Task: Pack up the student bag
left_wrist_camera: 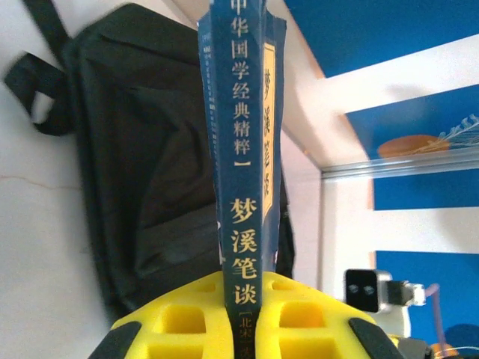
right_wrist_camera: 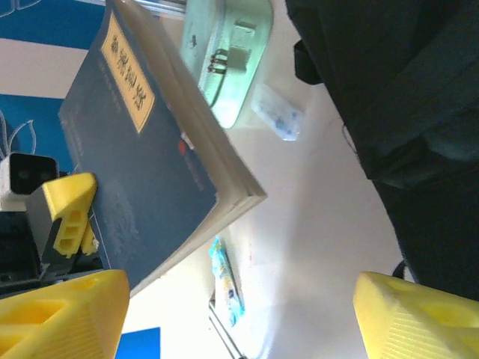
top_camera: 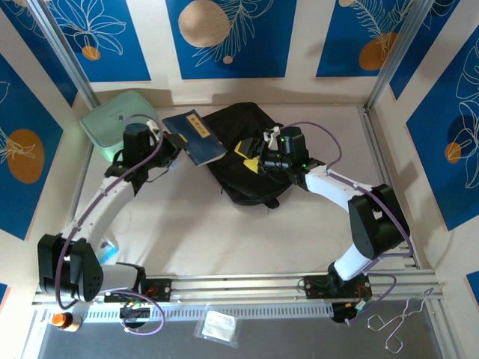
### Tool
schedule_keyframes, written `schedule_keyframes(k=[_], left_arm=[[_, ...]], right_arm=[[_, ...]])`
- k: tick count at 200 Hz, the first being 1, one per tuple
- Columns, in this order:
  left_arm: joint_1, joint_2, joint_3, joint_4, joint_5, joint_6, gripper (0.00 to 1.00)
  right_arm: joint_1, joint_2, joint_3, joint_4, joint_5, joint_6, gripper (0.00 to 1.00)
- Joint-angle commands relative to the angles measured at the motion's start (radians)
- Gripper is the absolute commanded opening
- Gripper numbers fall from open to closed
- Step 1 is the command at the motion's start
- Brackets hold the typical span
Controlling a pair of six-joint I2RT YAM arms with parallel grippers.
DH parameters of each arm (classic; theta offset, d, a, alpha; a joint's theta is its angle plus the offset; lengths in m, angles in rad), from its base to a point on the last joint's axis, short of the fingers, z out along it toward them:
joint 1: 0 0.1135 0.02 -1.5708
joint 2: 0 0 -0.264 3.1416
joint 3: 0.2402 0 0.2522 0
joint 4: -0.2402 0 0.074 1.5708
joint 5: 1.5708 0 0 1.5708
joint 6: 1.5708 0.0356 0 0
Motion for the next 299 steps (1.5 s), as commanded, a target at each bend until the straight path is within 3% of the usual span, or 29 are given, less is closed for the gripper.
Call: schedule_keyframes(k=[1,75,161,189,223,241,258,299], left_arm=[[-0.058,0.036,-0.022,0.263,-0.075,-0.149,0.00],[-0.155,0.117,-0.028,0.458,-0.139,-0.255,0.00],[-0.161,0.126,-0.032,0.501,-0.107,-0.294,0.00],[-0.162,0.129,-0.030,0.491,-0.094,-0.290,0.00],[-0.160,0.111,-0.043,0.446,-0.099,-0.260,0.00],[-0.159,0.093,-0.041,0.371,-0.102,-0.223,0.06],[-0.159,0.082,-0.040,0.310,-0.093,-0.171,0.21],[-0.159,0.060,-0.028,0.174,-0.041,0.007,0.57]], right_arm=[[0.010,-0.010,-0.050,0.177,-0.008,0.178,0.82],[0.049,0.056,0.004,0.303,0.038,0.298,0.87],[0.082,0.182,0.104,0.423,0.086,0.376,0.74],[0.094,0.206,0.102,0.490,0.109,0.409,0.65],[0.095,0.159,0.058,0.467,0.134,0.372,0.42],[0.088,0.116,0.042,0.410,0.141,0.322,0.22],[0.084,0.069,0.031,0.330,0.156,0.261,0.10],[0.064,-0.065,0.023,0.109,0.182,0.080,0.02]])
